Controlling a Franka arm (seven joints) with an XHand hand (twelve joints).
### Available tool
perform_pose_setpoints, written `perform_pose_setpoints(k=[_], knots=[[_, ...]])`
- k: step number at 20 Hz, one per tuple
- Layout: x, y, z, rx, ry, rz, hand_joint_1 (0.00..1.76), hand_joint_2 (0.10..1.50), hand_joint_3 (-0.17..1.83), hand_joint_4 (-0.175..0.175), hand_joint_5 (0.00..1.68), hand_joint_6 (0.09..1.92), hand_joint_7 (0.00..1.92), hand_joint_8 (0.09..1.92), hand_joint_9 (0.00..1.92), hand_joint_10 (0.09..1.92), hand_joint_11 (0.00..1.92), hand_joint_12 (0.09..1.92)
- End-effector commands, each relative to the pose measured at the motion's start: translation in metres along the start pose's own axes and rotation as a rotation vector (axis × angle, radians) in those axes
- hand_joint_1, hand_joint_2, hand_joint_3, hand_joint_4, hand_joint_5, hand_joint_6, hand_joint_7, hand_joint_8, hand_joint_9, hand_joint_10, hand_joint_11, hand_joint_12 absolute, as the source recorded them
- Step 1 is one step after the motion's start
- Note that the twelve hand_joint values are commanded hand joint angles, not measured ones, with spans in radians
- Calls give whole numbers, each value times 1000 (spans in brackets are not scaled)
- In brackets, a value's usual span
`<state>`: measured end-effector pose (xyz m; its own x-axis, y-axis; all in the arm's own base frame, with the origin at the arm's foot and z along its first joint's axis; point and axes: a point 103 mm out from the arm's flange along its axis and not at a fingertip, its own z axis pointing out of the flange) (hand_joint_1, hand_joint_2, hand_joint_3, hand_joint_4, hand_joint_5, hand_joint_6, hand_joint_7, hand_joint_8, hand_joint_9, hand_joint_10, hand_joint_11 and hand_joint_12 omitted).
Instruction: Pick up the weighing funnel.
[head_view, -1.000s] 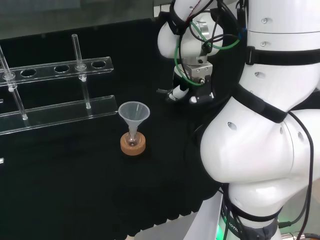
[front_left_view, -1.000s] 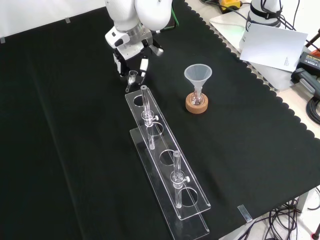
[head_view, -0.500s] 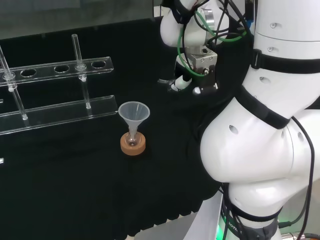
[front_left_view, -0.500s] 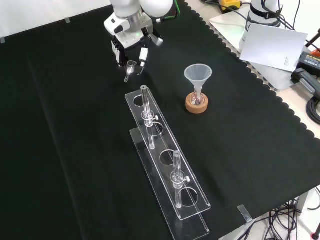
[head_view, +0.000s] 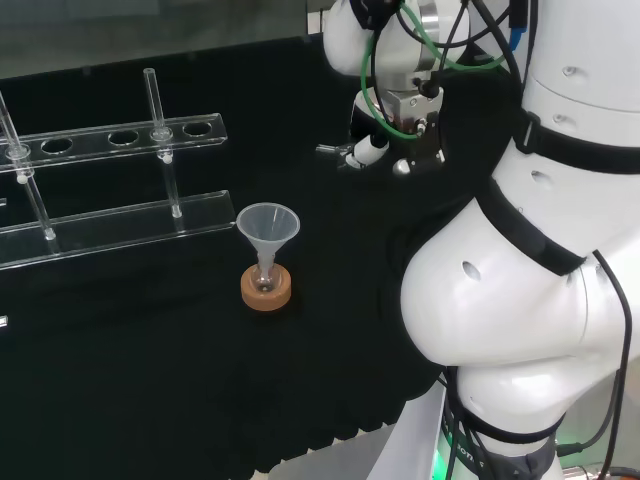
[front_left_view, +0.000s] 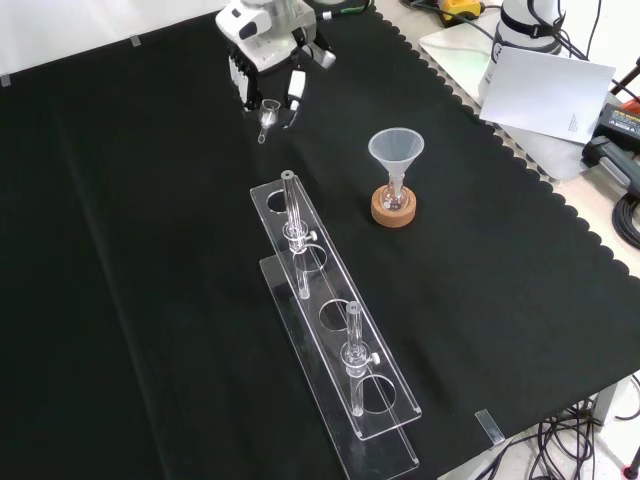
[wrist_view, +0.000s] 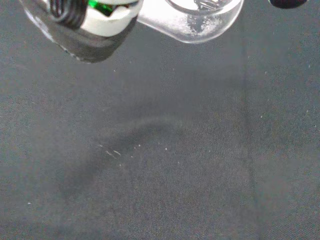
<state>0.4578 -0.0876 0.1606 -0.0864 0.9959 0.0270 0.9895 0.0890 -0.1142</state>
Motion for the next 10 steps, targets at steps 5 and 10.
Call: perform_pose_setpoints(k=[5,10], knots=[[7,-29,-39,-30,-1,-100,1216,793,312,-175,1442,215,1512,271,1607,87,1375,630],[8,-33,-53,-46,-8,-133,1215,789,319,-175,1443,215,1512,269,1607,87,1379,629]])
